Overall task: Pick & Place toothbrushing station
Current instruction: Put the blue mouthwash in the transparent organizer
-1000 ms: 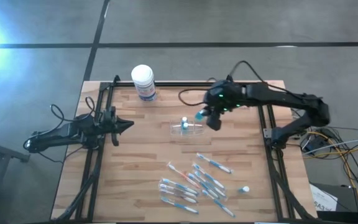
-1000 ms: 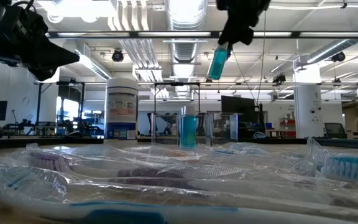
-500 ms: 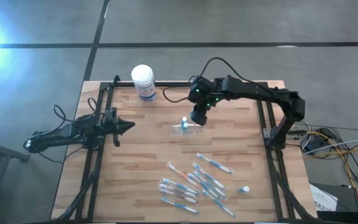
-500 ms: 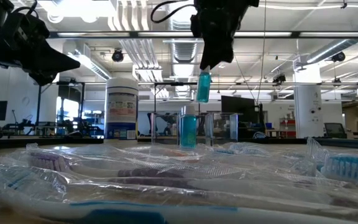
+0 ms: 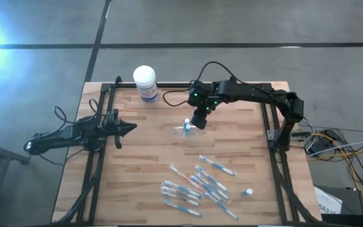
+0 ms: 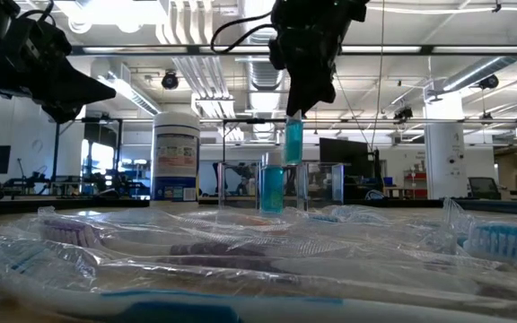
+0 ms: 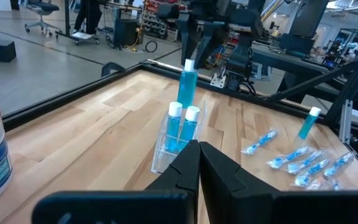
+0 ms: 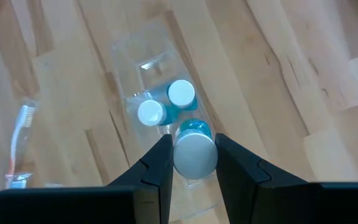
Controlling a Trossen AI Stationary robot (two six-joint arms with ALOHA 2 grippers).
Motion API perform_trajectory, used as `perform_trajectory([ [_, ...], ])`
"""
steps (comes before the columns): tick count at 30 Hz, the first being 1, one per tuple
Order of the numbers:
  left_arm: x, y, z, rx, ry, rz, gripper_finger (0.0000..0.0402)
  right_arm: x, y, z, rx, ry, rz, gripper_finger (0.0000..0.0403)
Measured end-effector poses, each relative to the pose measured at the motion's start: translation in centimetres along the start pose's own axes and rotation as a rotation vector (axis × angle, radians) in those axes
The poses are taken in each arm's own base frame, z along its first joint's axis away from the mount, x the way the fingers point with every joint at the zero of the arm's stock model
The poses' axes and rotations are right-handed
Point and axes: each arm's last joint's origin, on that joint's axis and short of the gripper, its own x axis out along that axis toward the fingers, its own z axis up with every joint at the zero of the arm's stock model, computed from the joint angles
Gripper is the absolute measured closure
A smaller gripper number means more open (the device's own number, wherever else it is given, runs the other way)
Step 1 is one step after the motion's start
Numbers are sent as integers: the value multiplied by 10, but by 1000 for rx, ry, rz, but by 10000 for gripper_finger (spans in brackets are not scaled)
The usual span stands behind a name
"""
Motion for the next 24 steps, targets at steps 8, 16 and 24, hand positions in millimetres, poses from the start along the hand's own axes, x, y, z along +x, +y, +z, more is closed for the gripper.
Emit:
perform_trajectory([
  [8, 0, 0, 1, -10, -6, -1, 388, 14, 0, 3, 21, 9, -4, 312],
  [16, 0, 0, 1, -15, -6, -2, 390, 26, -3, 3, 41, 32, -61, 312],
  [24, 0, 0, 0, -16, -5, -2, 389, 36, 3, 5, 31, 19, -90, 312],
])
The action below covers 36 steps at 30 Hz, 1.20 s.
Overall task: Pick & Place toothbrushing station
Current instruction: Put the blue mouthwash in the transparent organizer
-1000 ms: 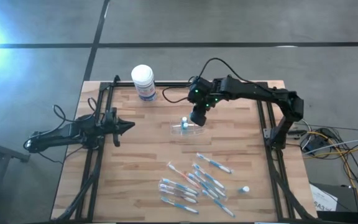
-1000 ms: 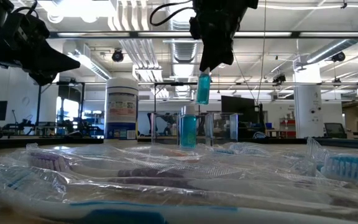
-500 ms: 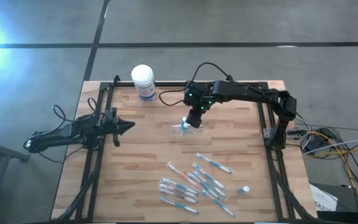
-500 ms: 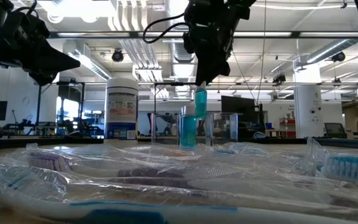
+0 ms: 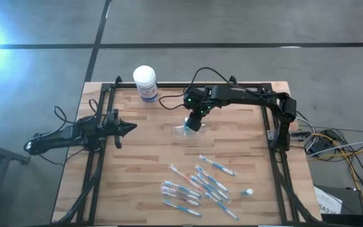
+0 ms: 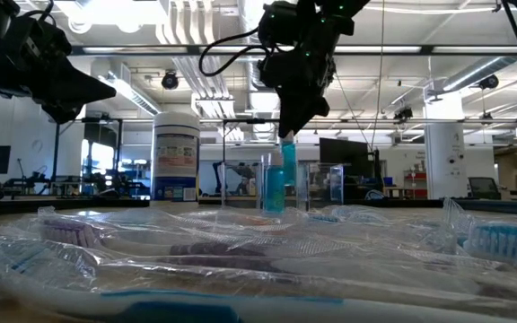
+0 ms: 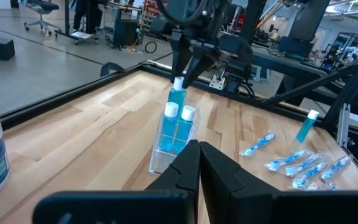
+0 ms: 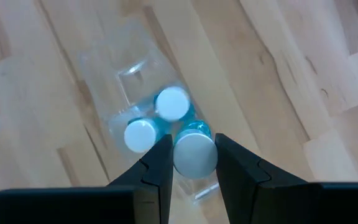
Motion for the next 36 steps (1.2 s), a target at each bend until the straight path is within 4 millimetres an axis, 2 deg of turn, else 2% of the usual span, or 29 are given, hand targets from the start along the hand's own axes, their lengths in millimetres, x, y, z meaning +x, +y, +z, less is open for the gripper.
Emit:
perform_trajectory([
  [10, 0, 0, 0, 0, 1, 0, 389, 8, 6, 0, -9, -2, -54, 312],
  [19, 0, 0, -1, -1, 2, 1, 388, 39, 7, -1, -22, 54, -68, 312],
  [22, 0, 0, -1, -1, 4, 0, 390, 43, 7, 0, -30, 57, -68, 312],
  [28, 0, 0, -1, 0, 7, 0, 387, 42, 7, 0, -57, 55, -65, 303],
  [36, 0, 0, -1, 1, 9, 1, 388, 21, 8, -2, -79, 32, -53, 236],
])
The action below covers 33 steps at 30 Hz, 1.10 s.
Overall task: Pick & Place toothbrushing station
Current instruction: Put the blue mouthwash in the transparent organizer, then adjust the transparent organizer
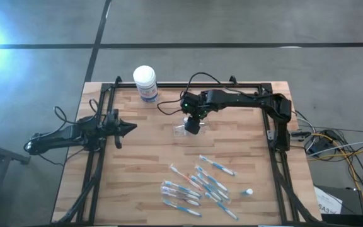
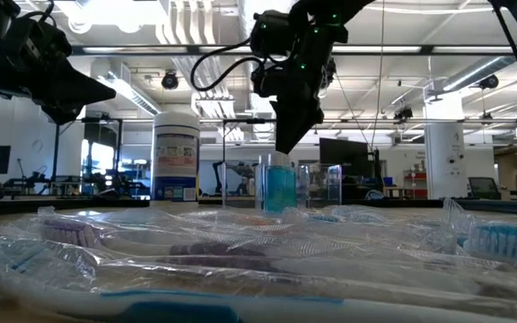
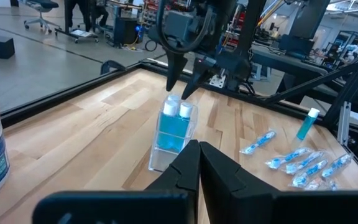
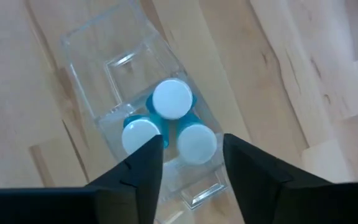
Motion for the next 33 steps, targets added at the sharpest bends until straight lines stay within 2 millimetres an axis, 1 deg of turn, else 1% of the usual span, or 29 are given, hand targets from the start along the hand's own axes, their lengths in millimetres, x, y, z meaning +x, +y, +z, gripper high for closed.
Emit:
perform_trajectory([
  [5, 0, 0, 0, 0, 2, -1, 389, -7, 0, 0, -23, -20, 2, 208],
  [8, 0, 0, -1, 4, 9, -17, 390, -16, -1, 0, -72, -39, 4, 203],
  [11, 2, -1, -5, 14, 38, -77, 390, -29, 0, -1, -152, -71, 6, 205],
  [13, 5, -1, -10, 2, 58, -99, 391, -42, 0, -1, -191, -108, 8, 208],
  [15, 8, -1, -13, -8, 29, -115, 393, -51, -1, -4, -224, -154, 9, 212],
  [19, 16, -3, -19, -2, 10, -198, 398, -64, -2, -11, -275, -338, 37, 225],
  [21, 19, -4, -23, -3, 26, -214, 398, -69, -5, -20, -292, -438, 49, 236],
  [23, 22, -4, -25, -4, 61, -202, 398, -70, -11, -34, -286, -494, 42, 251],
  [28, 30, -4, -28, -24, 93, -171, 399, -59, -33, -72, -209, -542, 13, 311],
  [31, 36, -5, -27, -19, 87, -172, 400, -55, -47, -89, -142, -543, -3, 354],
  [33, 40, -6, -26, -5, 89, -171, 400, -52, -56, -97, -101, -528, -14, 381],
])
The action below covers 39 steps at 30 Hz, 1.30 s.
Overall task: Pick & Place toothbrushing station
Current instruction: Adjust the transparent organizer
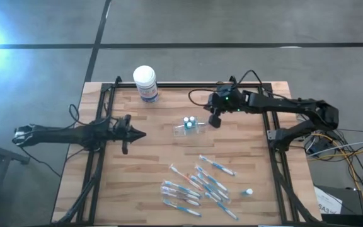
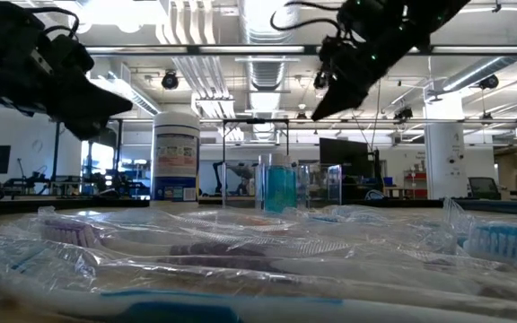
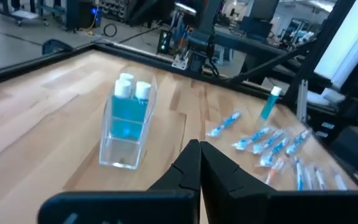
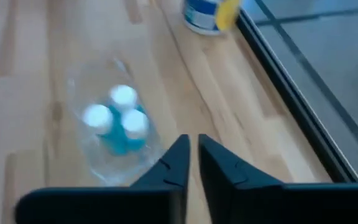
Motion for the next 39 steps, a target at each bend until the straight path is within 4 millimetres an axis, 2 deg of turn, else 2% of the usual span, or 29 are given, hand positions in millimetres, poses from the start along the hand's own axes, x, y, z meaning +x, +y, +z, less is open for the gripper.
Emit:
perform_trajectory([
  [3, 8, -1, 7, 10, 44, 36, 400, -5, -13, -5, 36, 14, -14, 391],
  [6, 19, -1, 11, 36, 109, 58, 400, -4, -22, -9, 70, 33, 44, 394],
  [15, 55, -2, 15, 50, 160, 33, 401, 22, -36, -25, 130, 199, 131, 395],
  [30, 131, -16, 30, 46, 244, -60, 398, 52, -47, -12, 145, 329, 157, 395],
  [39, 156, -10, 20, 50, 298, 1, 398, 70, -50, -16, 166, 419, 193, 395],
])
